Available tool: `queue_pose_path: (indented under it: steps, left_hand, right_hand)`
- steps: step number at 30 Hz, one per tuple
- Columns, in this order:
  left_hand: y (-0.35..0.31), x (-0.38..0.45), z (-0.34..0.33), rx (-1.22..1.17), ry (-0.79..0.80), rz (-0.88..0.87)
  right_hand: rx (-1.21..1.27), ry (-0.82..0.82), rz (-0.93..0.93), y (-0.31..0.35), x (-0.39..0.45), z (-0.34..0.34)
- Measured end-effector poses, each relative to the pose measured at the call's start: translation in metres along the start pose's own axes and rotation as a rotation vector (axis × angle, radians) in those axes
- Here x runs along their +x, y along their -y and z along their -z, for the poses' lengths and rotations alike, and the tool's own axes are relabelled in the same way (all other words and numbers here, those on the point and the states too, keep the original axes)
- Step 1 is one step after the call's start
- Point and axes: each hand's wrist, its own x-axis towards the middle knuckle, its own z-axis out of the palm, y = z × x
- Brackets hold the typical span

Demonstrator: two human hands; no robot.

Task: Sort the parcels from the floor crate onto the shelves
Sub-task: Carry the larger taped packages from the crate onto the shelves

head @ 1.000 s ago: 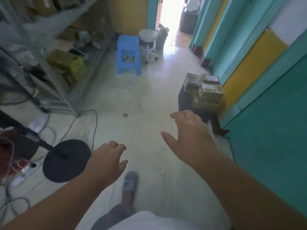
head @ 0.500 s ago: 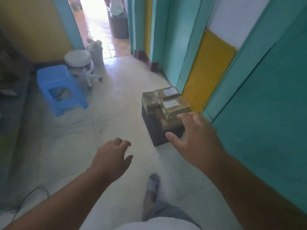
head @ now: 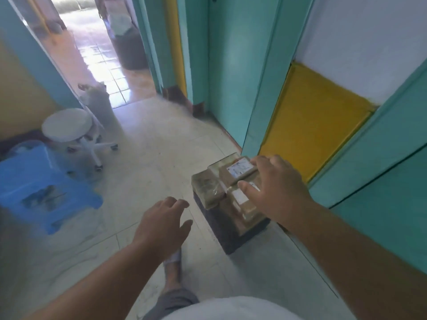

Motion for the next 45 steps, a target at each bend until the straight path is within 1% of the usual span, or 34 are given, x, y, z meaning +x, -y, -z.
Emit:
queue_pose_path:
  steps: [4,6,8,12,15,18,21,24,27,30,32,34,35,37,40,41,43,44,45]
  left_hand:
    - [0.043,0.128,0.004,0.084,0.102,-0.172]
    - [0.060,0.190,0.009,0.115,0.152,-0.226]
    - [0.066,0.239,0.013,0.124,0.200,-0.278]
    - [0.058,0.313,0.004,0.149,0.309,-0.397]
    - [0.048,0.355,-0.023,0.145,0.384,-0.418]
    - [0.048,0.386,-0.066,0.150,0.443,-0.394]
    - [0.048,0.416,-0.114,0.129,0.516,-0.363]
    - [0.047,0.444,-0.162,0.046,0.608,-0.248]
    - [0.039,0.473,-0.213,-0.064,0.651,-0.113]
    - [0.033,0.490,-0.251,-0.128,0.687,-0.084]
    - [0.031,0.495,-0.266,-0.165,0.720,-0.044]
    - [0.030,0.499,-0.277,-0.296,0.769,0.097]
    - [0.029,0.500,-0.280,-0.408,0.789,0.197]
    - [0.028,0.500,-0.279,-0.626,0.777,0.366]
    - [0.034,0.494,-0.261,-0.784,0.701,0.460]
    - [0.037,0.490,-0.250,-0.864,0.671,0.523]
    - [0.041,0.480,-0.218,-1.059,0.616,0.707]
    - [0.042,0.474,-0.197,-1.139,0.608,0.773]
    - [0.042,0.466,-0.175,-1.187,0.617,0.790]
  right_hand:
    - [0.000,-0.026,-0.139,0.005,0.080,-0.025]
    - [-0.002,-0.036,-0.203,0.006,0.113,-0.029]
    - [0.013,-0.055,-0.286,0.003,0.137,-0.030]
    - [0.049,-0.082,-0.426,-0.013,0.170,-0.046]
    - [0.071,-0.016,-0.479,-0.028,0.201,-0.078]
    - [0.100,0.033,-0.475,-0.048,0.238,-0.118]
    - [0.108,0.066,-0.533,-0.075,0.267,-0.163]
    - [0.140,0.122,-0.607,-0.102,0.292,-0.211]
    - [0.171,0.199,-0.665,-0.135,0.316,-0.269]
    - [0.175,0.258,-0.697,-0.166,0.339,-0.316]
    - [0.138,0.357,-0.713,-0.180,0.350,-0.338]
    - [0.092,0.439,-0.729,-0.188,0.358,-0.352]
    - [0.082,0.439,-0.744,-0.191,0.361,-0.356]
    - [0.085,0.380,-0.762,-0.193,0.362,-0.359]
    - [0.157,0.229,-0.752,-0.184,0.357,-0.346]
    - [0.202,0.178,-0.744,-0.177,0.354,-0.336]
    - [0.294,0.085,-0.734,-0.157,0.347,-0.306]
    - [0.329,0.060,-0.738,-0.144,0.343,-0.286]
    - [0.345,0.043,-0.741,-0.130,0.337,-0.266]
